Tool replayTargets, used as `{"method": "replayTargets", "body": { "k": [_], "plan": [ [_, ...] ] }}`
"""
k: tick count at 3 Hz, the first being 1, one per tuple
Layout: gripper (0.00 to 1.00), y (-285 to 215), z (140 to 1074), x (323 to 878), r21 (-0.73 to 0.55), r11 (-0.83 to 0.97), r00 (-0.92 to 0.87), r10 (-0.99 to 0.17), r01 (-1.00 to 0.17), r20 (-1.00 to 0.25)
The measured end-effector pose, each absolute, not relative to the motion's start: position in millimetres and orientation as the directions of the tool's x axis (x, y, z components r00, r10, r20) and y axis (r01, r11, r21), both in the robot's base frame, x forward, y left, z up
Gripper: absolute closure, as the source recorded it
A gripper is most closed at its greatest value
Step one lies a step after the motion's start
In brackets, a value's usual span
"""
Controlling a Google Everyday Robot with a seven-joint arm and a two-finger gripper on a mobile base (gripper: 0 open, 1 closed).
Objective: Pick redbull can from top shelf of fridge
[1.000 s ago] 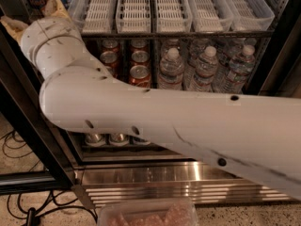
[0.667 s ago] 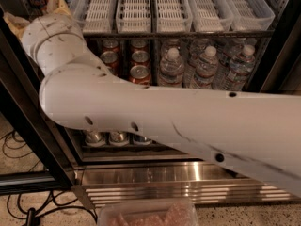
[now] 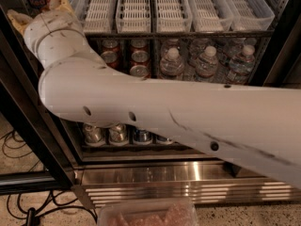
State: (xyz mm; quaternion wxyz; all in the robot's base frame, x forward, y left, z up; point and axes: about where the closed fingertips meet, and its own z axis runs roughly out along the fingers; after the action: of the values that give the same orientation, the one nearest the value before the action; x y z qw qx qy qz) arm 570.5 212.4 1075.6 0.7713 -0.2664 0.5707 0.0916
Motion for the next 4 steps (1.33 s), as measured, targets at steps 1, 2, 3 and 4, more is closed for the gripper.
{"method": "replayTargets", "body": {
  "k": [1,2,3,4],
  "plan": [
    [0.42,213,1073,593,-0.3,0.848,0.309,-0.172,-0.436,-0.935],
    [0.42,213,1074,598,-0.301,0.851,0.309,-0.174,-0.431,-0.935],
    [0.6,213,1074,598,-0.301,0.851,0.309,-0.174,-0.431,-0.935],
    [0.84,207,1077,603,-0.291,0.861,0.31,-0.165,-0.418,-0.936]
  ]
}}
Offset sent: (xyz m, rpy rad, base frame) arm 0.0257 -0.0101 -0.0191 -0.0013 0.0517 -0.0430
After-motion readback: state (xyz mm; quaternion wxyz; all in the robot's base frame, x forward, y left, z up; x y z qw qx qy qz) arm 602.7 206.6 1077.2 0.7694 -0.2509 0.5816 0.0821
